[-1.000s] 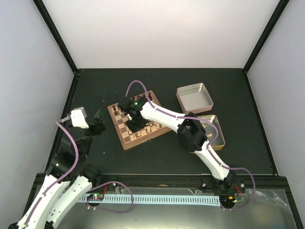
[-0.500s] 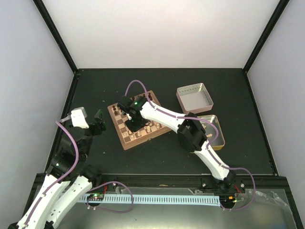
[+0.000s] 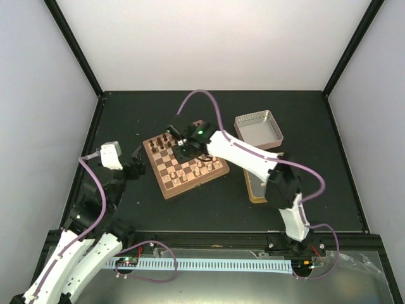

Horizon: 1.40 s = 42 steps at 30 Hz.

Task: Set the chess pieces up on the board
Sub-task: Place the chess piece on the chessboard, then pick up the chess piece from the storage box.

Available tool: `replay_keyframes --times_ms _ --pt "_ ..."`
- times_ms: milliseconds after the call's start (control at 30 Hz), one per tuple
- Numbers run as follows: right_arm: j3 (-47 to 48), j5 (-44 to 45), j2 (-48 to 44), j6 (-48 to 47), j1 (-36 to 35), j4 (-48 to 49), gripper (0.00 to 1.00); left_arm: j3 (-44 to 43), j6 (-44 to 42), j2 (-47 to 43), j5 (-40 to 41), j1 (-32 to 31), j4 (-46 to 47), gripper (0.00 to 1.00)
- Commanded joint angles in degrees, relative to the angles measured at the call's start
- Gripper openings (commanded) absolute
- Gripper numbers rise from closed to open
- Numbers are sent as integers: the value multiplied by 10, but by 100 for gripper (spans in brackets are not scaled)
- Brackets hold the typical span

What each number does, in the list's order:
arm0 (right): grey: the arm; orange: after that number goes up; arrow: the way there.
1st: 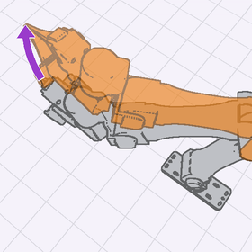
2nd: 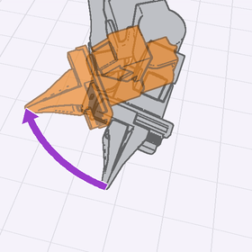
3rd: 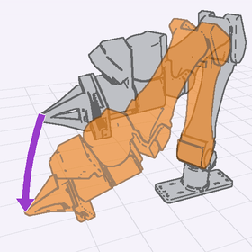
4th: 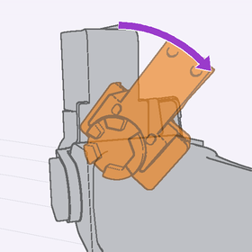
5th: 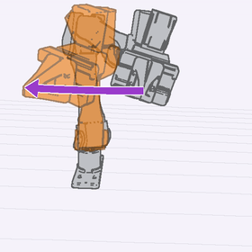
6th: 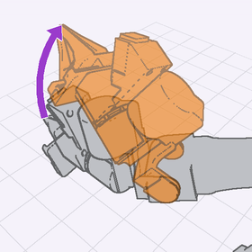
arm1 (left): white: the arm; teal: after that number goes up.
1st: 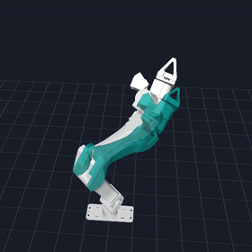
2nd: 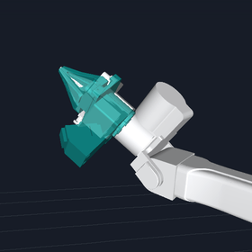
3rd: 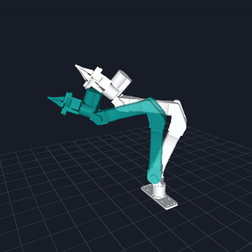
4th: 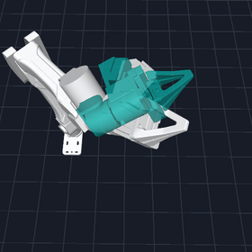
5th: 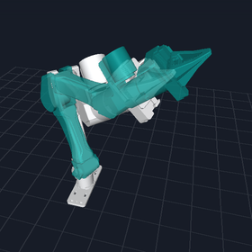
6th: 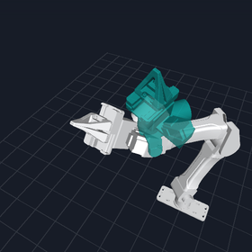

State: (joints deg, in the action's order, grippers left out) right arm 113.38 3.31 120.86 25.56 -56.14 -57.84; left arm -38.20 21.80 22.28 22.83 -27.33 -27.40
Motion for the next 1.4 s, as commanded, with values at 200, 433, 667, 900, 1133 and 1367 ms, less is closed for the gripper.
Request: replay_keyframes --times_ms 200,433,667,900,1133,1367 --pt "-323 168 -301 130 93 149 39 10 -9 26 -111 5 64 87" --pt "-520 203 -440 214 195 154 38 3 -3 54 -134 4 90 87" --pt "-663 139 -488 175 327 221 32 -2 12 79 -157 5 102 87" --pt "-685 68 -423 137 395 291 37 -10 29 99 -176 5 108 87" --pt "-668 56 -353 120 417 329 38 -12 32 106 -181 5 108 87" --pt "-664 45 -320 119 421 328 37 -11 35 113 -183 5 111 86"
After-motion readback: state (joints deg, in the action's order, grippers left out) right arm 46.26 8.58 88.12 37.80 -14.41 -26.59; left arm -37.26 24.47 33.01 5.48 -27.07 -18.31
